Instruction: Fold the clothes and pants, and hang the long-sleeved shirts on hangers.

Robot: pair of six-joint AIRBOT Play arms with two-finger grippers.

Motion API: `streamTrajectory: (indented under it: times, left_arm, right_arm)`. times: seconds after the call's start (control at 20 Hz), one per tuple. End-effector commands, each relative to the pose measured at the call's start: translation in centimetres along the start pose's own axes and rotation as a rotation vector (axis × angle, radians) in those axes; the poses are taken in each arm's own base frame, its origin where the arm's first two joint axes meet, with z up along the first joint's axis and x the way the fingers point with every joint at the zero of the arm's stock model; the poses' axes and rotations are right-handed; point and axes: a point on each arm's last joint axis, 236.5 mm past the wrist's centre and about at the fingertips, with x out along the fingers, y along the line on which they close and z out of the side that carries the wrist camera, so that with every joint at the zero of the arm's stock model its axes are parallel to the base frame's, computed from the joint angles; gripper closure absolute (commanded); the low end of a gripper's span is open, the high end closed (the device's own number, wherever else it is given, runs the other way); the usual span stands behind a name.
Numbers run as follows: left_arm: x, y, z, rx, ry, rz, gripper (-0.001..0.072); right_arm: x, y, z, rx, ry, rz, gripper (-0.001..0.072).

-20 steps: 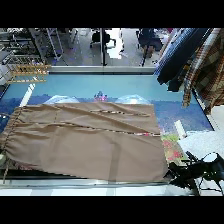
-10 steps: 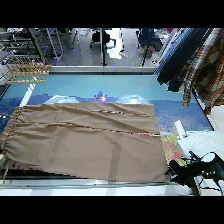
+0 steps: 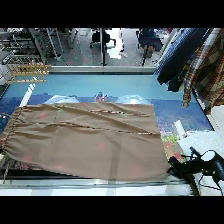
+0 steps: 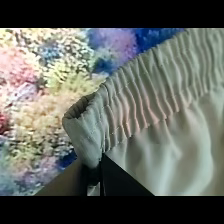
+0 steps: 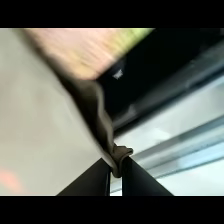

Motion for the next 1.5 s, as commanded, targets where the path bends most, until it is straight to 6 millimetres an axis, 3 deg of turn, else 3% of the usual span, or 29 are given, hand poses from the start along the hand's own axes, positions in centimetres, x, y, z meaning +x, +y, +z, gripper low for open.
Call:
streamTrajectory:
  times: [0.0,0.2,0.4,0.5,0.65,0.85,1.05,1.3,1.45]
  left_arm:
    - [-2.1,-1.3,1.2,0.085,-0.023,-0.02,0.0685]
    - [-7.4,-5.5,1.9,0.195,0.047,-0.098,0.0686]
    - [-12.8,-11.2,3.7,0.254,0.014,-0.236,0.0686]
    - [-14.7,-14.1,5.6,0.233,-0.063,-0.311,0.0686]
    - [-14.9,-17.1,7.9,0.2,-0.17,-0.345,0.0686]
    - [-13.0,-20.9,10.7,0.126,-0.303,-0.374,0.0686]
    - [-7.2,-23.3,11.1,0.054,-0.303,-0.384,0.0687]
    - [0.7,-23.5,11.3,-0.068,-0.302,-0.358,0.0686]
    - [4.4,-23.1,10.4,-0.098,-0.276,-0.336,0.0685]
  right_arm:
    - [-4.4,2.1,2.4,-0.103,-0.135,0.024,0.0692]
    - [-10.6,6.5,5.4,-0.239,-0.309,0.107,0.0693]
    - [-15.9,10.9,8.1,-0.348,-0.507,0.156,0.0693]
    - [-17.2,12.5,9.5,-0.375,-0.573,0.173,0.0694]
    - [-17.2,15.0,12.6,-0.385,-0.624,0.205,0.0694]
    - [-15.6,20.1,18.1,-0.404,-0.65,0.255,0.0694]
    - [-12.2,25.5,24.6,-0.443,-0.638,0.259,0.0693]
    - [-5.7,30.2,31.5,-0.465,-0.615,0.263,0.0692]
    - [-2.3,31.6,33.8,-0.459,-0.598,0.276,0.0689]
